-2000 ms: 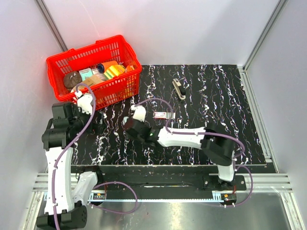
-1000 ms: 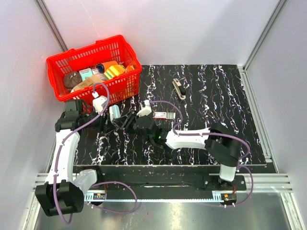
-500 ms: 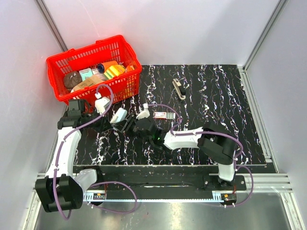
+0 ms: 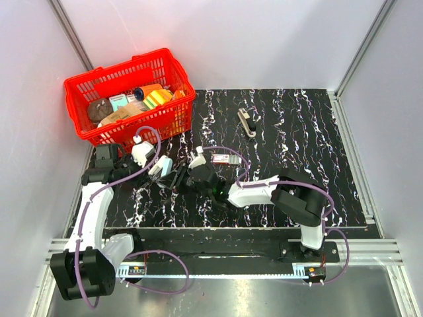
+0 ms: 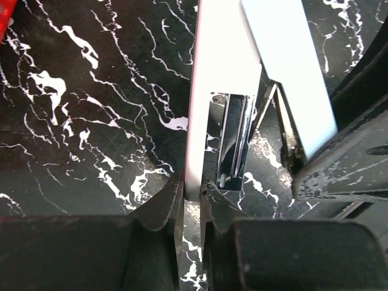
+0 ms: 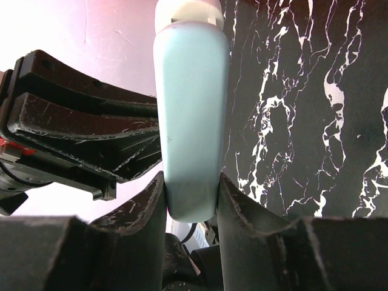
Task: Unload the staples from the stapler
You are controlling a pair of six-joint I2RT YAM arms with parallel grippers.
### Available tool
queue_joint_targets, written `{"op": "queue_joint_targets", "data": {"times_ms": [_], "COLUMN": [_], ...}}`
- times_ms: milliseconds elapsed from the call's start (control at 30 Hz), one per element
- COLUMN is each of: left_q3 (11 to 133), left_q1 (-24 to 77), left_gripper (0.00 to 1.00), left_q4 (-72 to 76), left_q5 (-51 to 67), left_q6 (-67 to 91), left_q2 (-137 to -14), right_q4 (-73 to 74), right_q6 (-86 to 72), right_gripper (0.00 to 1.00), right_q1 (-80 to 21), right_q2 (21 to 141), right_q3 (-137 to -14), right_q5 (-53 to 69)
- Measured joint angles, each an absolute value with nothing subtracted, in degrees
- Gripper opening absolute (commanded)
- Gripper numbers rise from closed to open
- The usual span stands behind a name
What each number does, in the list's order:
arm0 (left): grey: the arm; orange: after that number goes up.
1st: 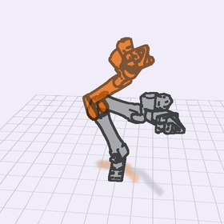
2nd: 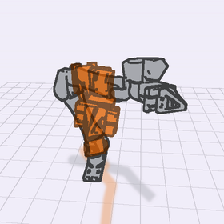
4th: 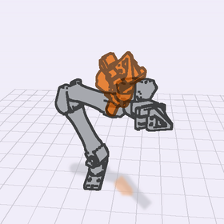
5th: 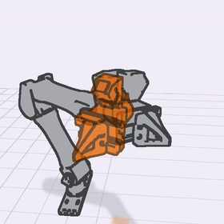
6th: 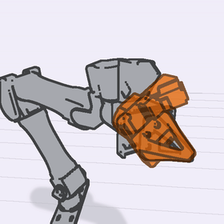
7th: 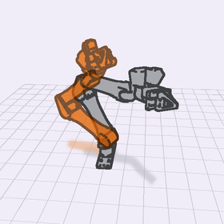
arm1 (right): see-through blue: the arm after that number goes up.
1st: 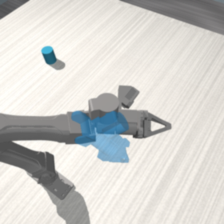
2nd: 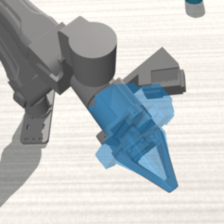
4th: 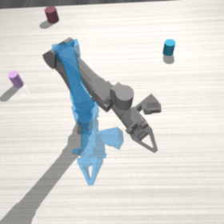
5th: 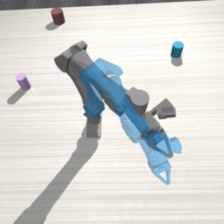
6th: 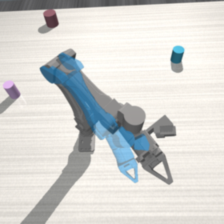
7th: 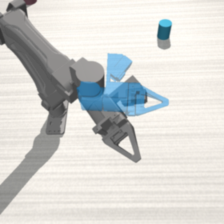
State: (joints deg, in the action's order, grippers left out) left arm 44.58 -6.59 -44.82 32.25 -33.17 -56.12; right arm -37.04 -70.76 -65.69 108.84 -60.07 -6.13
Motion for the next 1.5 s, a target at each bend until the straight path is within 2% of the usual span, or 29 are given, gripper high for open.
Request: {"op": "queue_joint_targets", "data": {"times_ms": [200,700,1033,1500], "left_q3": [43.3,32.0,24.6,17.7], "left_q1": [-6.6,-5.4,3.4,8.3], "left_gripper": [0.0,0.0,0.0,0.0], "left_q4": [-42.8,-30.4,-17.9,-1.2], "left_q5": [29.4,20.1,10.3,1.6], "left_q6": [-34.8,-40.8,-45.4,-52.6], "left_q2": [-55.4,-50.8,-47.3,-47.7], "right_q4": [-36.8,-23.6,-23.0,-24.4], "right_q6": [-68.6,-43.7,-38.7,-36.0], "right_gripper": [0.0,0.0,0.0,0.0], "right_q1": [-64.2,-63.7,-63.7,-63.3], "right_q2": [109.5,109.8,109.8,109.7], "right_q3": [-60.2,-64.9,-63.1,-61.0], "right_q5": [-0.4,7.3,8.1,8.1]}}
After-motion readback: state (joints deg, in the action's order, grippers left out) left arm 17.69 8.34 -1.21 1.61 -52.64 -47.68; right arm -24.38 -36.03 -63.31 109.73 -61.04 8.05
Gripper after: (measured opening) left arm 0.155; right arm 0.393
